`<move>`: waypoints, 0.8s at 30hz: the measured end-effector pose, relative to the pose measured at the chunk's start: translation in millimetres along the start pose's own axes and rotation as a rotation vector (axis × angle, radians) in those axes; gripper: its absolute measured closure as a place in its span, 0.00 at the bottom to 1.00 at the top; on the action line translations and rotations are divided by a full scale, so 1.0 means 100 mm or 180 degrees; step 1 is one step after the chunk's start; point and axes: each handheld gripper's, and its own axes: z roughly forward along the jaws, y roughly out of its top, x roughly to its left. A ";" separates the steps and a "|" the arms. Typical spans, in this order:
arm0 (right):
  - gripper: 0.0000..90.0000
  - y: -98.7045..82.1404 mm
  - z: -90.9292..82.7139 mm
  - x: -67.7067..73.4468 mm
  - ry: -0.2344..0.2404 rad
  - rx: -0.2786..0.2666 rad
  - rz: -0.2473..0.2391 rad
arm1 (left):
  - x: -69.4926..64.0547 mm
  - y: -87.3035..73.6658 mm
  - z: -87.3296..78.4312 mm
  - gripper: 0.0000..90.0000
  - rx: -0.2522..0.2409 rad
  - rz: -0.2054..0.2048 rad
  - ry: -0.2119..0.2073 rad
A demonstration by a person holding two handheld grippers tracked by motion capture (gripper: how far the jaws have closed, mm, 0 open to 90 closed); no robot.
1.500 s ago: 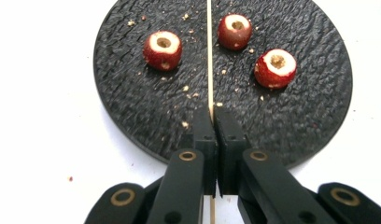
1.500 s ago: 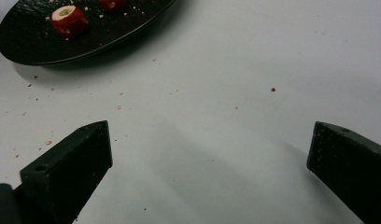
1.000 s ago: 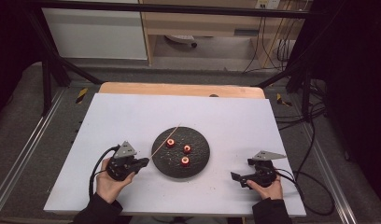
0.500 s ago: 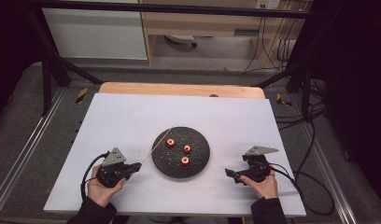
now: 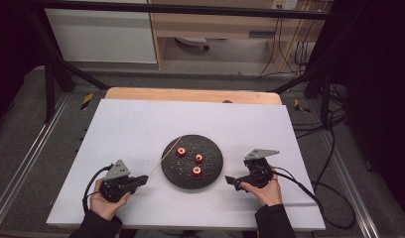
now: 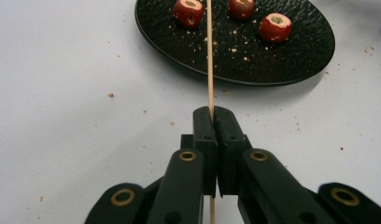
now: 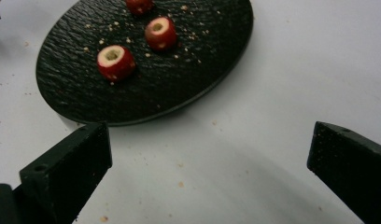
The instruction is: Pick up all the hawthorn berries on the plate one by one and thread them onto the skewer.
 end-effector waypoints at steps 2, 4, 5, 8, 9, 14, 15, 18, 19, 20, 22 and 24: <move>0.01 0.08 0.02 0.05 0.0022 -0.0008 -0.0022 | 0.00 -0.01 0.00 0.98 -0.0006 0.0000 -0.0002; 0.01 0.11 0.03 0.07 0.0035 -0.0005 -0.0033 | 0.01 -0.01 -0.01 0.98 -0.0008 -0.0007 0.0006; 0.00 0.16 0.06 0.10 0.0054 -0.0003 -0.0073 | 0.00 -0.01 -0.01 0.98 -0.0006 -0.0007 -0.0001; 0.01 0.22 0.10 0.14 0.0032 0.0020 -0.0074 | 0.00 -0.01 -0.01 0.98 -0.0012 -0.0004 -0.0004; 0.00 0.27 0.14 0.19 0.0022 0.0081 -0.0092 | 0.00 -0.01 -0.01 0.98 -0.0012 -0.0005 -0.0008; 0.01 0.44 0.23 0.30 -0.0006 0.0179 -0.0177 | 0.02 -0.01 0.00 0.98 -0.0011 -0.0040 -0.0020; 0.01 0.47 0.25 0.32 -0.0026 0.0190 -0.0223 | 0.03 -0.01 0.01 0.98 -0.0010 -0.0044 -0.0018; 0.01 0.52 0.28 0.37 -0.0029 0.0247 -0.0255 | 0.03 -0.02 0.01 0.98 0.0002 -0.0047 -0.0005; 0.01 0.58 0.32 0.42 -0.0048 0.0302 -0.0293 | 0.03 -0.02 0.01 0.98 0.0006 -0.0044 -0.0003; 0.01 0.61 0.33 0.45 -0.0057 0.0353 -0.0316 | 0.03 -0.02 0.01 0.98 0.0006 -0.0044 -0.0003; 0.02 0.66 0.37 0.49 -0.0079 0.0431 -0.0388 | 0.03 -0.02 0.02 0.98 0.0010 -0.0043 -0.0002; 0.03 0.70 0.42 0.53 -0.0061 0.0497 -0.0407 | 0.03 -0.02 0.02 0.98 0.0005 -0.0046 -0.0002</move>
